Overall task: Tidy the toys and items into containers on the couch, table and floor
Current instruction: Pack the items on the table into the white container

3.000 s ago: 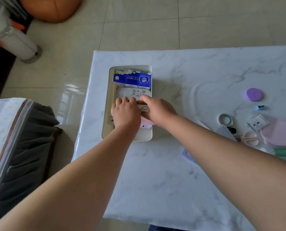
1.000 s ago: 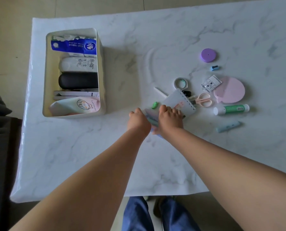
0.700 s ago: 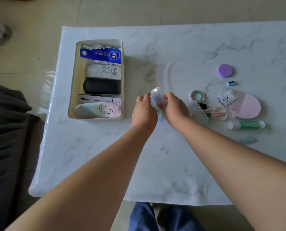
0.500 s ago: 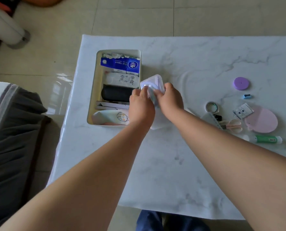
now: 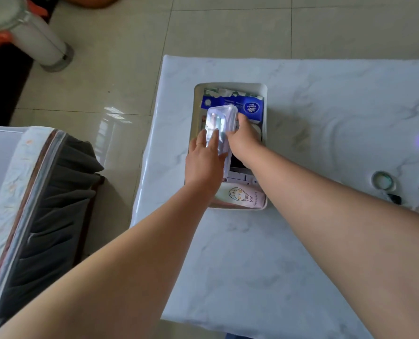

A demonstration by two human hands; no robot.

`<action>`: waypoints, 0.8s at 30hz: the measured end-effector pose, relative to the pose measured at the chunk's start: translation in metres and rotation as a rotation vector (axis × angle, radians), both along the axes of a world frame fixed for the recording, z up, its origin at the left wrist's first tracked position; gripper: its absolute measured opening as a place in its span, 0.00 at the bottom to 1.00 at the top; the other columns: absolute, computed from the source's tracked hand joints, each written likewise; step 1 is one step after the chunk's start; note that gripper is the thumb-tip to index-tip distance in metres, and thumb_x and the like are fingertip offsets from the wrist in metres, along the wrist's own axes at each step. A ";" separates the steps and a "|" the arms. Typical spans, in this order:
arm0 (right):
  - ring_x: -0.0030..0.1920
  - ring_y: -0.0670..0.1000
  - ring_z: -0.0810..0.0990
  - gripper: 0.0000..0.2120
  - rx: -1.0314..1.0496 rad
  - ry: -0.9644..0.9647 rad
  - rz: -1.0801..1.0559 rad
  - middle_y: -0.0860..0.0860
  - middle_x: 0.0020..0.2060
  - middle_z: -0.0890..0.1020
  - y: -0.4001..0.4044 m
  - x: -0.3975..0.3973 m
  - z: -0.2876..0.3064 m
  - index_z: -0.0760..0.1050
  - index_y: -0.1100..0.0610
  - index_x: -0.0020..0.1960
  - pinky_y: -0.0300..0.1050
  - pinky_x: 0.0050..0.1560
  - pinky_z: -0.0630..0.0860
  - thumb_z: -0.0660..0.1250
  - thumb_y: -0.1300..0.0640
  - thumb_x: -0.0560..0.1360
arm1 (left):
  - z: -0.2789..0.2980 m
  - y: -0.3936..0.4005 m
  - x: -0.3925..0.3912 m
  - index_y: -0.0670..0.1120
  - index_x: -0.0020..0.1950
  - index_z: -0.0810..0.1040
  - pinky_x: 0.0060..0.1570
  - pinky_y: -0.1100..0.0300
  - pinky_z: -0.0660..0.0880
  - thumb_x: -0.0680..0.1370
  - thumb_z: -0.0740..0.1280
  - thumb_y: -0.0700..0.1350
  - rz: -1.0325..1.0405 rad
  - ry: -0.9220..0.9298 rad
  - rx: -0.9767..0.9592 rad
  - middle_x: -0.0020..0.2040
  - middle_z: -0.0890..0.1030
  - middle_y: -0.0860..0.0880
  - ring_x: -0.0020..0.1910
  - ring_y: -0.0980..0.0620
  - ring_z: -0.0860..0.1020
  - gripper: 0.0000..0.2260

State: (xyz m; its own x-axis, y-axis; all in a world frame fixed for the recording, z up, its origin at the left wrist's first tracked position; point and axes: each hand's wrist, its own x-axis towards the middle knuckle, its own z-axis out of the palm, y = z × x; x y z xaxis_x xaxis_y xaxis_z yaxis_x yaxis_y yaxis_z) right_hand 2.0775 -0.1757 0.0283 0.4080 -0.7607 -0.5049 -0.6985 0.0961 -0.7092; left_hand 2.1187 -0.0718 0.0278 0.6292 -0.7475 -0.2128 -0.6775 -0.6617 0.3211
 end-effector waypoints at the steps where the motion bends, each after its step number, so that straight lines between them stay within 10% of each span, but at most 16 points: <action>1: 0.60 0.59 0.77 0.23 0.003 0.016 0.045 0.55 0.63 0.76 0.002 0.004 -0.004 0.62 0.49 0.73 0.54 0.60 0.75 0.58 0.58 0.79 | -0.003 0.000 0.003 0.51 0.78 0.56 0.70 0.51 0.62 0.81 0.61 0.52 -0.037 -0.008 0.029 0.78 0.56 0.46 0.75 0.44 0.55 0.27; 24: 0.61 0.58 0.73 0.23 -0.343 0.154 -0.012 0.57 0.61 0.71 -0.080 -0.176 -0.010 0.74 0.53 0.63 0.47 0.60 0.72 0.57 0.69 0.73 | 0.004 -0.105 -0.126 0.49 0.77 0.56 0.66 0.50 0.63 0.79 0.63 0.48 -0.246 -0.040 0.106 0.76 0.58 0.42 0.72 0.41 0.57 0.29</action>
